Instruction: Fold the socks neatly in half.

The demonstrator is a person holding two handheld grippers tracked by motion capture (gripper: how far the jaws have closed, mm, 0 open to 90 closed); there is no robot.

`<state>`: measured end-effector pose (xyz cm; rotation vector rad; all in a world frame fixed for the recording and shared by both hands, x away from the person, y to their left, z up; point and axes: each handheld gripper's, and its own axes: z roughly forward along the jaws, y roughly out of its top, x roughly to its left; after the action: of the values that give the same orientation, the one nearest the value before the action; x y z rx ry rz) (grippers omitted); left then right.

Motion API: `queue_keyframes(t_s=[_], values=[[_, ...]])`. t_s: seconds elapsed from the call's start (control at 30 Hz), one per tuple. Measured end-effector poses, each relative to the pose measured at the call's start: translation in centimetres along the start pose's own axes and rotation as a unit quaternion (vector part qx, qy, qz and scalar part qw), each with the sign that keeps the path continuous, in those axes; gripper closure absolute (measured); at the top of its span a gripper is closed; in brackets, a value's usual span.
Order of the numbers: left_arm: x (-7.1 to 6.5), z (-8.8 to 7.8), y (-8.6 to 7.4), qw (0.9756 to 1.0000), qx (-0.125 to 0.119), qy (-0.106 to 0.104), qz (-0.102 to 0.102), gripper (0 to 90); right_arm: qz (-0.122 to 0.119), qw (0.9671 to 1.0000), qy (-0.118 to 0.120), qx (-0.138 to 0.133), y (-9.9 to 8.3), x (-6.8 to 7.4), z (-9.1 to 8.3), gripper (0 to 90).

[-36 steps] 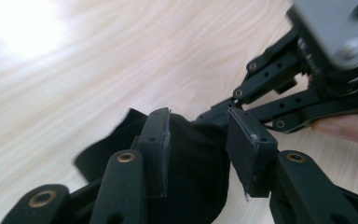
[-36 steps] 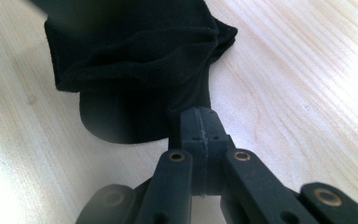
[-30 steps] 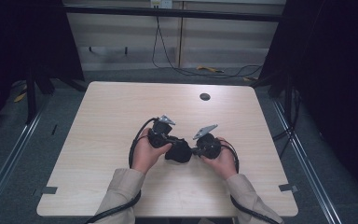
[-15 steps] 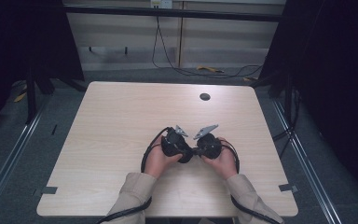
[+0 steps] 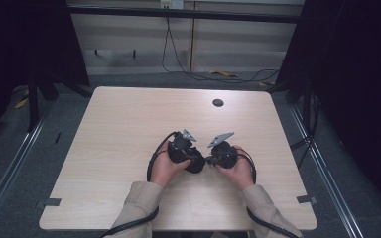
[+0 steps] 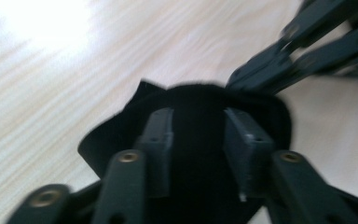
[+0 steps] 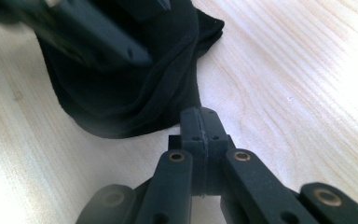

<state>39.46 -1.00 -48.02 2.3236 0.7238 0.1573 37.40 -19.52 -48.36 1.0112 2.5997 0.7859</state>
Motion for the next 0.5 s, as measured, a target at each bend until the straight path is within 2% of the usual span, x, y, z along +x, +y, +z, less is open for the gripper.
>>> queue_keyframes(t_s=[0.1, 0.2, 0.3, 0.37, 0.43, 0.5], values=[[-0.1, 0.6, -0.6, 0.9999, -0.014, -0.003, -0.005, 53.9, -0.002, 1.0, 0.0, 0.002, 0.0, 0.0, -0.1, 90.0], [-0.2, 0.5, -0.4, 1.0, -0.007, 0.002, 0.006, 47.9, -0.001, 1.0, 0.005, -0.002, -0.1, -0.1, 0.0, 90.0], [-0.1, 0.1, -0.3, 0.9998, -0.013, 0.003, 0.012, 40.8, -0.003, 1.0, 0.004, -0.003, -0.1, -0.1, 0.0, 90.0], [0.1, -0.4, -0.3, 0.9995, -0.028, 0.006, 0.01, 38.8, -0.001, 1.0, 0.004, -0.002, -0.1, -0.1, 0.0, 90.0], [0.4, -1.1, -0.3, 0.9988, -0.047, 0.011, 0.0, 38.5, -0.003, 1.0, 0.0, 0.0, -0.1, 0.0, -0.1, 90.0], [0.6, -1.5, -0.4, 0.9986, -0.052, 0.011, 0.0, 37.4, -0.001, 1.0, -0.001, 0.0, -0.1, 0.0, -0.1, 90.0]])
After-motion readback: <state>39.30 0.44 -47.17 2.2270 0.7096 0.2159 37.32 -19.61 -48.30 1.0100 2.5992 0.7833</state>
